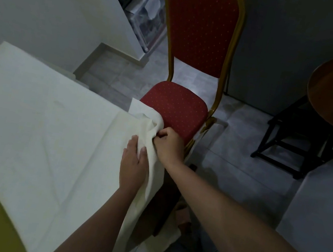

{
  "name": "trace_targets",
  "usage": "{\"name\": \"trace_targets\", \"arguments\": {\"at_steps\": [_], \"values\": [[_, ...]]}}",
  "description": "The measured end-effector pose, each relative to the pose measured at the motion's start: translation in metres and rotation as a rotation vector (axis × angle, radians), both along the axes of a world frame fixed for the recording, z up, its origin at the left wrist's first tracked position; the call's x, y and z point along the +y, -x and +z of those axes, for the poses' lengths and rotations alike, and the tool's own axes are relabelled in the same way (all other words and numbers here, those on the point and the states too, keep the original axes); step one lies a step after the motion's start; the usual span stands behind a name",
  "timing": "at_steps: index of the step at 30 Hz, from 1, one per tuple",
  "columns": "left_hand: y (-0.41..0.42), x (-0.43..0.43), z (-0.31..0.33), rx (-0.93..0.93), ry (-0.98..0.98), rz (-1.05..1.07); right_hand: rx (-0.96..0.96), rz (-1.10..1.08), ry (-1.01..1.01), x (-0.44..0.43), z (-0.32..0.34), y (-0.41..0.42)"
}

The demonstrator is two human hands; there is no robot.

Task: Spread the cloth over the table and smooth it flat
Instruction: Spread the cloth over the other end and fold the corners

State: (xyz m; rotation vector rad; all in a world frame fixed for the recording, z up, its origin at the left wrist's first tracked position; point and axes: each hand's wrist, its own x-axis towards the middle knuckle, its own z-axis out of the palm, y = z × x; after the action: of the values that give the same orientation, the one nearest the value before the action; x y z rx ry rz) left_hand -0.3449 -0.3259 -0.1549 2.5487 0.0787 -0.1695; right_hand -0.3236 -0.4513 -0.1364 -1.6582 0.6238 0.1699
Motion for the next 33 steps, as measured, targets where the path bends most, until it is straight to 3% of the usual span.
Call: {"name": "trace_targets", "arguments": {"at_steps": [6, 12, 16, 21, 25, 28, 33], "values": [[-0.003, 0.005, -0.007, 0.022, -0.026, -0.025, -0.166, 0.191, 0.586, 0.012, 0.0, 0.002], [-0.001, 0.002, -0.006, 0.013, -0.049, 0.003, -0.149, 0.225, 0.686, 0.016, -0.001, 0.001], [0.0, 0.001, -0.005, 0.013, -0.036, 0.031, -0.117, 0.187, 0.594, 0.007, 0.002, 0.005], [0.001, 0.001, -0.004, -0.008, -0.013, 0.028, 0.035, 0.061, -0.048, -0.015, 0.008, 0.021], [0.003, 0.003, -0.003, 0.021, 0.013, 0.041, 0.05, 0.091, -0.279, -0.028, 0.022, 0.02], [0.005, 0.003, -0.002, 0.014, 0.015, 0.015, 0.015, 0.029, -0.282, -0.036, 0.026, 0.021], [0.01, -0.001, 0.0, -0.028, 0.012, 0.003, -0.004, -0.128, 0.01, -0.05, 0.027, 0.035]]}}
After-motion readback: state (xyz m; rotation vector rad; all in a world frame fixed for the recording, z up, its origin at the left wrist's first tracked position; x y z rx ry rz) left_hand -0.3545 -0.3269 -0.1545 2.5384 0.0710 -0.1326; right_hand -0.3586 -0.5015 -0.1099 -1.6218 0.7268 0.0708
